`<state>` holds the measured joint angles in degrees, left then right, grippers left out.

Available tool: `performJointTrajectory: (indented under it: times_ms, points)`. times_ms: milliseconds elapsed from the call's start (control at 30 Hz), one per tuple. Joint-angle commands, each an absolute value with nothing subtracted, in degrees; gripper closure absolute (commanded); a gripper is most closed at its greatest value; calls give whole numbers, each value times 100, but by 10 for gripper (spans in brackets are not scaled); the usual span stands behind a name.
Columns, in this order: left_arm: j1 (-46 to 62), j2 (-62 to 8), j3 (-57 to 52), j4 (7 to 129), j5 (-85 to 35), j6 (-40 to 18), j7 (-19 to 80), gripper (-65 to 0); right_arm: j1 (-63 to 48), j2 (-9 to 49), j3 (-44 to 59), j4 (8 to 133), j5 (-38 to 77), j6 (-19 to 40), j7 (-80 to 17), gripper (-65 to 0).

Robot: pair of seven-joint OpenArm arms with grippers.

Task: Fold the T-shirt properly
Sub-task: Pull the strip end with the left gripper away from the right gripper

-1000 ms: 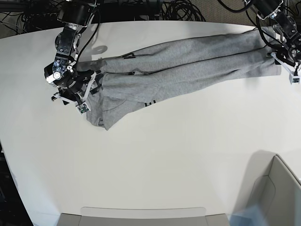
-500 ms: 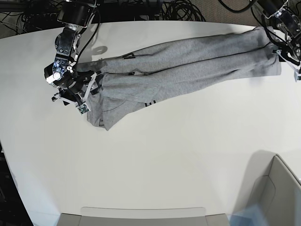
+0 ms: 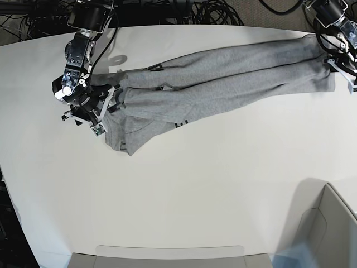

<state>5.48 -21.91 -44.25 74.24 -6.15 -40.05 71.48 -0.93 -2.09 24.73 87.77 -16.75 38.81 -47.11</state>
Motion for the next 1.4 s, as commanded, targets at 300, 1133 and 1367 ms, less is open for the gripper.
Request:
performJointTrajectory:
  times_ms: [300, 1133, 1367]
  points:
    - [268, -1868, -3503, 6985, -2123, -4000, 7310, -292, -57, -215, 2448, 8673, -1974, 4000, -5112, -338]
    - [-1068, -3143, -4831, 5851, -2097, -4000, 7512, 0, -92, -127, 2466, 8690, -1974, 4000, -5112, -338]
    - [-1033, -3240, -4866, 5851, -2097, -4000, 7512, 0, -101, -145, 2466, 8690, -1974, 4000, -5112, -338]
